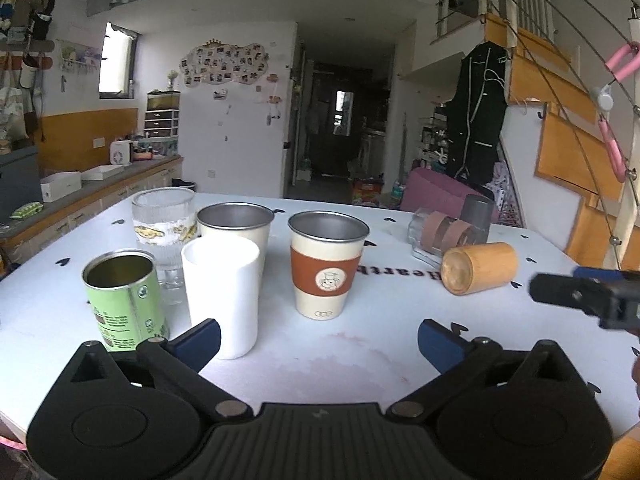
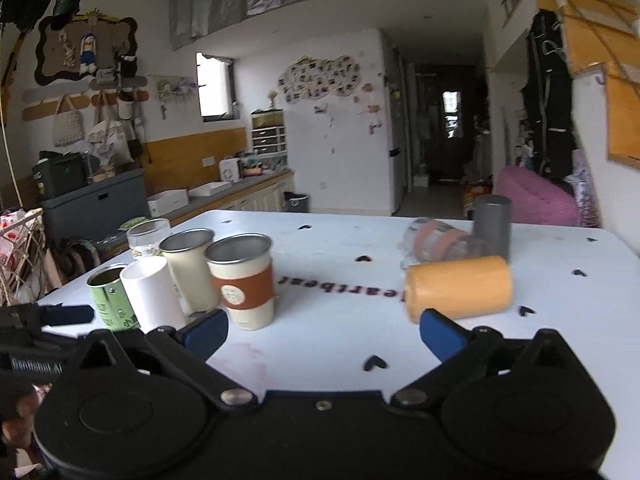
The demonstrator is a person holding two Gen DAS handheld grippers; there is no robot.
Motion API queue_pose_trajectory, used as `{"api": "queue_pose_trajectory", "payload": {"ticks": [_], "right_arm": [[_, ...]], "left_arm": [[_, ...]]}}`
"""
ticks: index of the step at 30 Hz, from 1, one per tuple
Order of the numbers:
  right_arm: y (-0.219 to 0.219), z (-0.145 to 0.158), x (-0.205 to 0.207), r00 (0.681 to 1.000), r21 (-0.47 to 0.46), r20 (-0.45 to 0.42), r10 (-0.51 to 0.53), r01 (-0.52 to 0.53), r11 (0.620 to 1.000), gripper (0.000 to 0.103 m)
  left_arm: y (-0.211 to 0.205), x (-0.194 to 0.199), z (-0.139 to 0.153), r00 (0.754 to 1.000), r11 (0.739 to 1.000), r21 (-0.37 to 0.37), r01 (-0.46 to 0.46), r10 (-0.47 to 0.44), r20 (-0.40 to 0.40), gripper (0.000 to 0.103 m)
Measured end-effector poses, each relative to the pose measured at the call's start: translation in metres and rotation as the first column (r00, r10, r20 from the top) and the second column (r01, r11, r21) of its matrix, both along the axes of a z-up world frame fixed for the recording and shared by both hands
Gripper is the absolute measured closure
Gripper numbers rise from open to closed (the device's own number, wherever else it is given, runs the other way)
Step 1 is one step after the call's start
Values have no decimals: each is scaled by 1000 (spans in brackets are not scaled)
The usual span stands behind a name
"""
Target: Flip cup upright
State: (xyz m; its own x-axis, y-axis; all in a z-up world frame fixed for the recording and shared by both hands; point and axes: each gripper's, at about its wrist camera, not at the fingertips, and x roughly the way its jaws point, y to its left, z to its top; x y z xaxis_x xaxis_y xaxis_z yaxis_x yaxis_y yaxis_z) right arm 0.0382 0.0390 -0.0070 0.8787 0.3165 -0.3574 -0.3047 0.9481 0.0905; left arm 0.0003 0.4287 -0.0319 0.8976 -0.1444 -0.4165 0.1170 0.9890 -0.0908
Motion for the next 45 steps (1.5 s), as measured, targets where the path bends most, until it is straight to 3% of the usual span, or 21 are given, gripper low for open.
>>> {"api": "queue_pose_trajectory", "payload": {"ticks": [6,45], "right_arm": [[-6,-6,-9,999,-29,-2,-49,49,998,0],[1,-10,-16,999,-55,0,-52,51,997,0]], "left_arm": [[1,-3,1,1000,1000,5,-20,20,0,0],[4,2,1,999,999,5,-46,46,-7,0]]}}
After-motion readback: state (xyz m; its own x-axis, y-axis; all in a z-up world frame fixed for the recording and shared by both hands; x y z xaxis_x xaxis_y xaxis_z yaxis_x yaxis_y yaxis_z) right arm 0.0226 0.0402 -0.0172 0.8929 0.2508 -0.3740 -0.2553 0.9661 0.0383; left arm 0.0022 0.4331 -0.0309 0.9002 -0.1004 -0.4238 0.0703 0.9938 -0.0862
